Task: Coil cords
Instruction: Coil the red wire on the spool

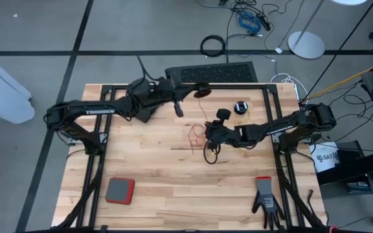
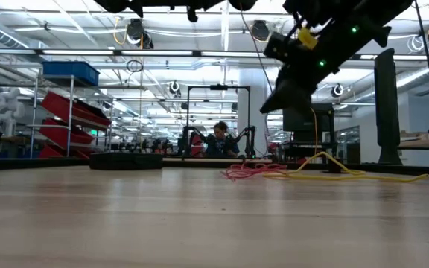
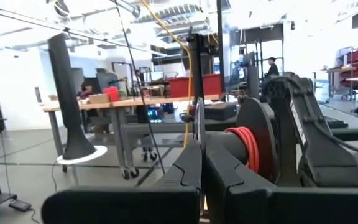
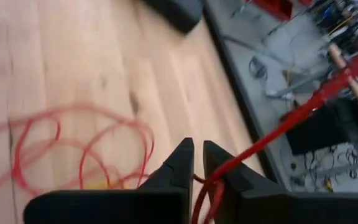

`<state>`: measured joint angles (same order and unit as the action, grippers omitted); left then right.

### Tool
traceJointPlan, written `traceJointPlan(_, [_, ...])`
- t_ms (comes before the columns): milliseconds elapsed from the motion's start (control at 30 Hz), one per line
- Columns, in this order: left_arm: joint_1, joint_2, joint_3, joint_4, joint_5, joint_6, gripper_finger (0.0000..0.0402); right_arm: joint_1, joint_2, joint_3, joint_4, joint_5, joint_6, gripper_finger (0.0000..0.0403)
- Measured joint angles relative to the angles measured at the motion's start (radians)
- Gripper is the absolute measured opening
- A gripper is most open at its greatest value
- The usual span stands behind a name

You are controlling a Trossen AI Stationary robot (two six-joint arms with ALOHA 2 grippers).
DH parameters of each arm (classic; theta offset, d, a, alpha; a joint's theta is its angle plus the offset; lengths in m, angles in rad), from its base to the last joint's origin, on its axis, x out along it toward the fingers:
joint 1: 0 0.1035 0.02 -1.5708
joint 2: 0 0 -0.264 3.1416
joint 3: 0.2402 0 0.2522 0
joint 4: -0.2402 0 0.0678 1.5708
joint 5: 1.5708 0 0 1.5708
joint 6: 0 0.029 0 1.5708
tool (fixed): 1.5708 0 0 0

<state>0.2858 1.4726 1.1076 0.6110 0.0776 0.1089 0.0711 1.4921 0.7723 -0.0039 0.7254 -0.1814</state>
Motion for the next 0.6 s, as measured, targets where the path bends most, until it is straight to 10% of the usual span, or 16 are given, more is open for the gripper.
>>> traceJointPlan(267, [0.004,-0.049,0.001,-0.077,0.028,0.000,0.0000,0.006,0.000,-0.001,-0.178,-0.026,0.126,0.0025])
traceJointPlan(600, [0.011,-0.043,0.001,-0.194,0.050,0.002,0.0000,0.068,0.000,-0.001,0.069,-0.053,0.016,0.0035])
